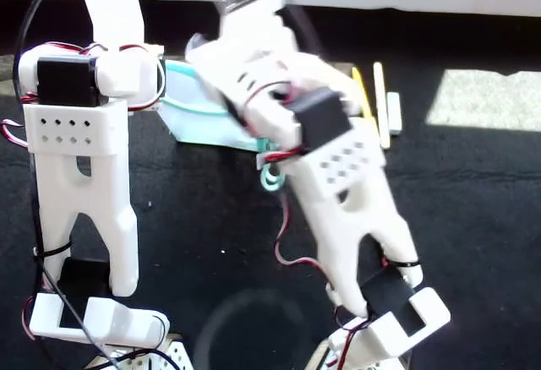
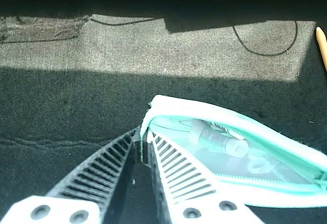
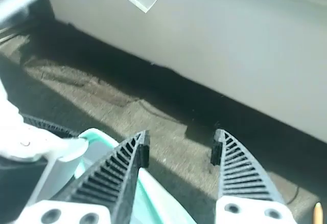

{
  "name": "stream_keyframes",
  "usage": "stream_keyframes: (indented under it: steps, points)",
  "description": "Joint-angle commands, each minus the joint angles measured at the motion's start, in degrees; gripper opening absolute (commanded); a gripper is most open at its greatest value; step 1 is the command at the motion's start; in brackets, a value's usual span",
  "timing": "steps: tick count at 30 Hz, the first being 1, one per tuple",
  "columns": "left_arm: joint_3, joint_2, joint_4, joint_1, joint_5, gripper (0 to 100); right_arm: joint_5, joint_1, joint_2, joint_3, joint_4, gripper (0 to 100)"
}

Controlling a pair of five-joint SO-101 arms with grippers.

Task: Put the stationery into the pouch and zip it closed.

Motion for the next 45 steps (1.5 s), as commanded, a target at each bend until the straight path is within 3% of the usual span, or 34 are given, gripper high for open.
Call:
stream_keyframes:
  steps: [1, 3, 6, 11, 18, 28, 36, 45]
  points:
    - [0.48, 2.77, 0.44, 0.75, 0.44, 1, -0.26, 7.52, -0.48, -17.19, 5.85, 19.3]
    - [0.48, 2.77, 0.44, 0.75, 0.44, 1, -0.26, 13.58, 0.04, -21.14, 11.91, 15.6]
    - [0.48, 2.77, 0.44, 0.75, 0.44, 1, -0.18, 21.93, 2.68, -16.13, 21.05, 0.0]
    - [0.48, 2.77, 0.44, 0.75, 0.26, 1, -0.09, 30.37, 15.34, 0.66, 24.13, 7.4]
    - [0.57, 2.77, 0.44, 0.75, 0.26, 1, 13.36, 29.67, 36.18, 5.85, 25.63, 14.2]
    - [0.48, 2.77, 0.79, 0.75, 0.44, 1, 13.89, 32.22, 40.04, 2.15, 30.11, 14.2]
    - [0.48, 2.77, 0.70, 0.75, 0.44, 1, 13.98, 32.92, 39.96, 8.31, 23.69, 14.2]
    - [0.48, 2.77, 0.70, 0.75, 0.44, 1, 16.88, 35.56, 40.13, 8.40, 23.16, 14.2]
